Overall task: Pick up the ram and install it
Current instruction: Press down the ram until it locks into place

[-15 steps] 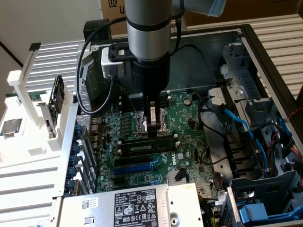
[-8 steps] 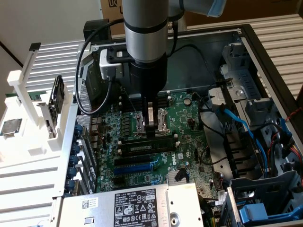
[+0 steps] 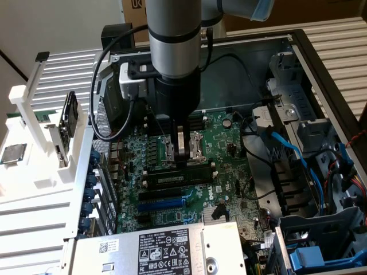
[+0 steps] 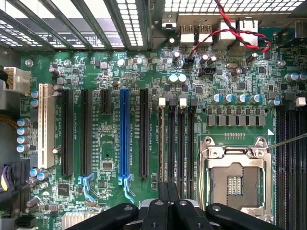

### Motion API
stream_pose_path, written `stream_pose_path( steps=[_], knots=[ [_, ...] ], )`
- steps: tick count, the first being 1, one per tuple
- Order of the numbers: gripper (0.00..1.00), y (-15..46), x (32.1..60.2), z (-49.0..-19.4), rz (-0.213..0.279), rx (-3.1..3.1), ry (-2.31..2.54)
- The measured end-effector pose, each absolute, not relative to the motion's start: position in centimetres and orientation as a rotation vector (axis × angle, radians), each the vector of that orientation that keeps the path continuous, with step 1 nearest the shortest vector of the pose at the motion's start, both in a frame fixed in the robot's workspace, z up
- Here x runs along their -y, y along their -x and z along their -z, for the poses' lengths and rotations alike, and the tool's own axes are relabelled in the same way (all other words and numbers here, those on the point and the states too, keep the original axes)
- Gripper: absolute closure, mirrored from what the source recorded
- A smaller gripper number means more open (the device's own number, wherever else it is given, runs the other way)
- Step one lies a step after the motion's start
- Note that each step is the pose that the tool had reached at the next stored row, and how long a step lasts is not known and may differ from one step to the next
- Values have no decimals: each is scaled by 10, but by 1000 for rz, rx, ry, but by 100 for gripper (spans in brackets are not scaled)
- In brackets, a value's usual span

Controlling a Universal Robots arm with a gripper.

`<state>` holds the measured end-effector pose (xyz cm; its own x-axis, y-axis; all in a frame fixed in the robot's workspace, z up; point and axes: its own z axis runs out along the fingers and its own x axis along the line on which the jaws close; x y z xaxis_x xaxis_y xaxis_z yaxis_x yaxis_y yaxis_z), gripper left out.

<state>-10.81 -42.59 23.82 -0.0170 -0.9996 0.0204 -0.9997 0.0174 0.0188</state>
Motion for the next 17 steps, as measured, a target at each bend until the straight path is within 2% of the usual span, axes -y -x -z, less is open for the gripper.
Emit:
stream_pose_path(
  steps=[17],
  knots=[
    [90, 103, 423, -235, -28, 2209, -2171]
  ],
)
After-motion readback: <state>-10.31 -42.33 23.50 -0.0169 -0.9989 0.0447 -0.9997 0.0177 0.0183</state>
